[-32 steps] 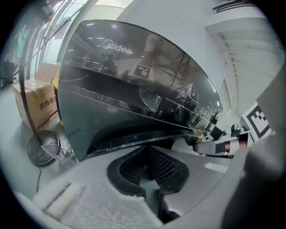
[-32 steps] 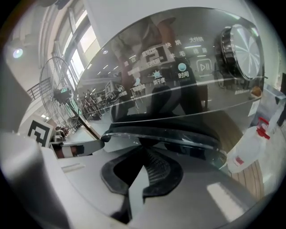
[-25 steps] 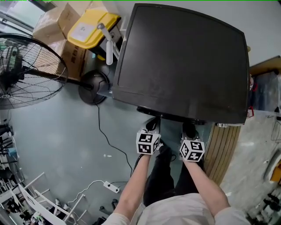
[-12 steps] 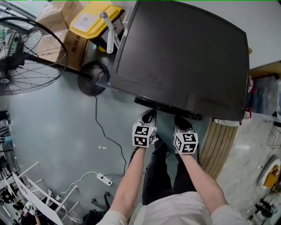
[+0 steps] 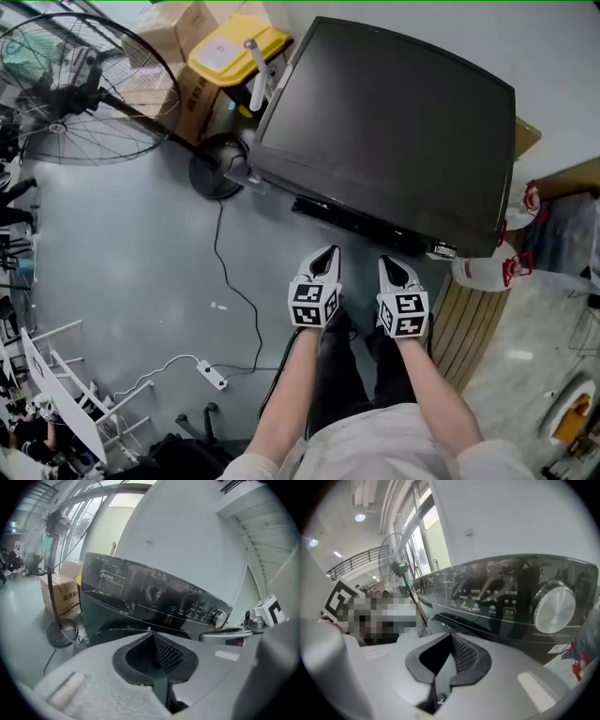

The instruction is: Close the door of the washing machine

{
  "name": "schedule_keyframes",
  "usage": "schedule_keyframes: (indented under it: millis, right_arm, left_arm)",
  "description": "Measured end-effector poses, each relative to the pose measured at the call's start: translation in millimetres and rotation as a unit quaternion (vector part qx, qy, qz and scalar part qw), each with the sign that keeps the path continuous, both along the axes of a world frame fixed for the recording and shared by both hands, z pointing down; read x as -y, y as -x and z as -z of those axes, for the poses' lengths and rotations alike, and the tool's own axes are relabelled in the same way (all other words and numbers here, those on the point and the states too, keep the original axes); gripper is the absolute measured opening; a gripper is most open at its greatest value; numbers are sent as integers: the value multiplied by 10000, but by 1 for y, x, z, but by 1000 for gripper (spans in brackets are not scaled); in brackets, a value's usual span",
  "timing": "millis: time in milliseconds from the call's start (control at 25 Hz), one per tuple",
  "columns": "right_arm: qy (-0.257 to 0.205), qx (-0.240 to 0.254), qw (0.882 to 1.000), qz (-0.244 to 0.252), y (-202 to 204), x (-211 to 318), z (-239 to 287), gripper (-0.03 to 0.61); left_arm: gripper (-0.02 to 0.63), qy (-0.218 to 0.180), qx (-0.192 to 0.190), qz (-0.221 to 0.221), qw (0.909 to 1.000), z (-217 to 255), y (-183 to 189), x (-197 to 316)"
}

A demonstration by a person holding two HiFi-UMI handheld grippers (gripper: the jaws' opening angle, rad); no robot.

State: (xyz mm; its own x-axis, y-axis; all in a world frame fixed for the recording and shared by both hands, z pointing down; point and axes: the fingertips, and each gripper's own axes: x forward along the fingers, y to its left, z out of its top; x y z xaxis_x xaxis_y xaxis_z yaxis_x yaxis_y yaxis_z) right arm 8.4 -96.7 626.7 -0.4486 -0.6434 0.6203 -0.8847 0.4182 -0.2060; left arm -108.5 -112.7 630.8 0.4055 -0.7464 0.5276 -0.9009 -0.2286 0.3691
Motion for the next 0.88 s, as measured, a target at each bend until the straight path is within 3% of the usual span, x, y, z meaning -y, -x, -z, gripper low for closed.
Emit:
schedule_keyframes:
  millis: [600, 880]
  right_arm:
    - [-47, 534, 9941, 938, -31, -65, 103, 2]
    - [-29, 681, 9890, 1313, -46, -98, 123, 2]
  left_arm:
    - [6, -267, 5, 963, 9950, 117, -26, -101]
    - [6, -328, -57, 992, 9945, 134, -44, -130]
